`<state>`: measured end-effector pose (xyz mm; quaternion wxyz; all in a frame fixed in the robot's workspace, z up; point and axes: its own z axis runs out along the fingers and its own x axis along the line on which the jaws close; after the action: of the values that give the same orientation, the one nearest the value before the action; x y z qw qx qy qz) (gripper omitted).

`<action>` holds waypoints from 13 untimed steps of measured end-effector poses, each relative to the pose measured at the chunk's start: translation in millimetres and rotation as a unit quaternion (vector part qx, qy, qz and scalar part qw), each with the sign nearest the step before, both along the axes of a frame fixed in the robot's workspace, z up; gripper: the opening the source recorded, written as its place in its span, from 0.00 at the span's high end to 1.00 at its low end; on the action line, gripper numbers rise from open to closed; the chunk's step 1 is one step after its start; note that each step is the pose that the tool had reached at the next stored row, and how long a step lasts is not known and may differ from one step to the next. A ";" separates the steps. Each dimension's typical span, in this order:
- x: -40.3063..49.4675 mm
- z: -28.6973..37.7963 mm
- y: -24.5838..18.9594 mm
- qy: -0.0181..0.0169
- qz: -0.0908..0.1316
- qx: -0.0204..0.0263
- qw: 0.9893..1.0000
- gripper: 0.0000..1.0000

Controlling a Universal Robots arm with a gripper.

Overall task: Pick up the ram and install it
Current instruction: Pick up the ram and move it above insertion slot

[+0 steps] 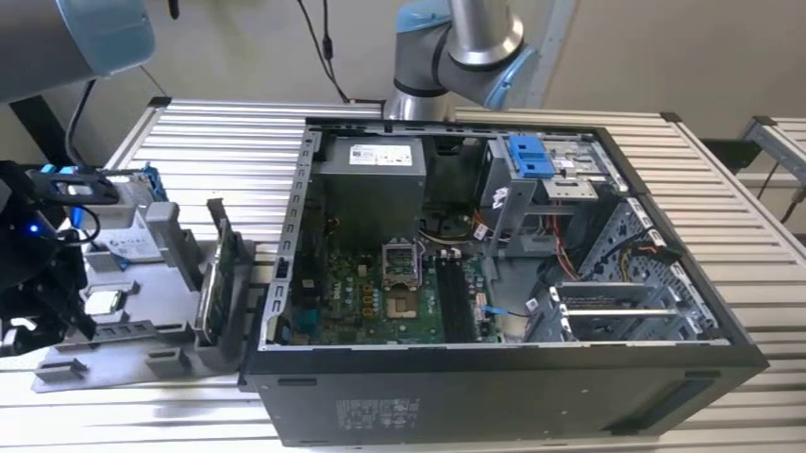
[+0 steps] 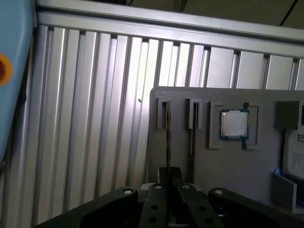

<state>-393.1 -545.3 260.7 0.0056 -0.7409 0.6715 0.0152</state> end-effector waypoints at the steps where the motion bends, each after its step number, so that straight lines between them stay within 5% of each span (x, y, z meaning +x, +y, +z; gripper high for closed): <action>1: 0.0 1.1 0.0 0.000 -0.001 0.000 1.000 0.85; 13: 0.0 22.6 0.0 0.000 -0.008 0.001 1.000 0.85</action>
<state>-393.1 -545.3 283.3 0.0067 -0.7357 0.6771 0.0161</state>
